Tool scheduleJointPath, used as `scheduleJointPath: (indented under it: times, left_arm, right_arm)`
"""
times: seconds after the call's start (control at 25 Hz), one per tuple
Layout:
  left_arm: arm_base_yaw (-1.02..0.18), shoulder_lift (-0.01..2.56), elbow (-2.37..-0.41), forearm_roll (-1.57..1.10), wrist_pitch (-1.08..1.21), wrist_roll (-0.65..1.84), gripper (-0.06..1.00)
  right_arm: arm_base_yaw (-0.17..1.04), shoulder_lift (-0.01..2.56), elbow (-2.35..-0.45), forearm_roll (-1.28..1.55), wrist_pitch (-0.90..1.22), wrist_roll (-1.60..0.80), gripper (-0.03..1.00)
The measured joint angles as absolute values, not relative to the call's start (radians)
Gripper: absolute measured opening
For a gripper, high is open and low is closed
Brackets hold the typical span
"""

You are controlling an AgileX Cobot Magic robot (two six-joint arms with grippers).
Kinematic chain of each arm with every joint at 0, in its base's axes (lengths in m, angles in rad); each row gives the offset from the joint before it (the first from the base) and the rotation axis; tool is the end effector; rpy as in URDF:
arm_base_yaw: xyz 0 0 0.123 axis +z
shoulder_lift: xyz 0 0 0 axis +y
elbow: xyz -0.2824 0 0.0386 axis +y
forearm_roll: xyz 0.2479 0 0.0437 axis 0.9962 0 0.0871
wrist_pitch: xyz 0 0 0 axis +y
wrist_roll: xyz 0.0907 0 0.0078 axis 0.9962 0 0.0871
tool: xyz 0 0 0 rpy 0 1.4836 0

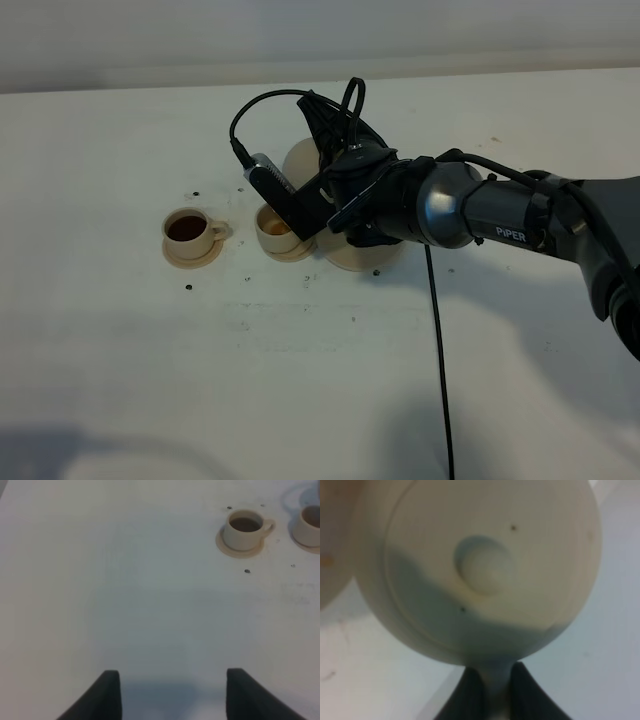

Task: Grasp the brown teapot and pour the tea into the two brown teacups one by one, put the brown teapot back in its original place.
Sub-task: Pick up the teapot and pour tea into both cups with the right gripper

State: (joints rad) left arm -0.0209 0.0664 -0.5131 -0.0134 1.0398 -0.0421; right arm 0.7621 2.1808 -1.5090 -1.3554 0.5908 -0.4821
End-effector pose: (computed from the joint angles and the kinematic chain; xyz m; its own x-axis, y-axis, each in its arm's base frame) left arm 0.0050 -0.0012 0.2825 -0.4854 -0.0387 -0.8734 0.0073 0.9988 -0.0483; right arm 0.3755 0.2897 0.1615 0.3850 -0.7632 0.5189 -0.4052 -0.6450 -0.6479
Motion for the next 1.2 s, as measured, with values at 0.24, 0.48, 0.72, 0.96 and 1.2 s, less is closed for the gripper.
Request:
scheduleJointPath:
  times: [0.24, 0.48, 0.72, 0.96, 1.2]
  left_arm:
    - [-0.021, 0.066, -0.513, -0.013, 1.040, -0.042, 0.47]
    - [-0.021, 0.066, -0.513, -0.013, 1.040, -0.042, 0.47]
    - [-0.021, 0.066, -0.513, -0.013, 1.040, -0.042, 0.47]
    - [-0.021, 0.066, -0.513, -0.013, 1.040, -0.042, 0.47]
    - [-0.021, 0.066, -0.513, -0.013, 1.040, -0.041, 0.47]
  right_arm:
    - [0.762, 2.181, -1.509, -1.401, 0.590, -0.487, 0.12]
    - [0.762, 2.181, -1.509, -1.419, 0.588, -0.487, 0.12]
    - [0.762, 2.181, -1.509, -1.470, 0.586, -0.487, 0.12]
    - [0.762, 2.181, -1.509, -1.500, 0.581, -0.487, 0.12]
    - [0.763, 2.181, -1.509, -1.518, 0.574, -0.500, 0.12]
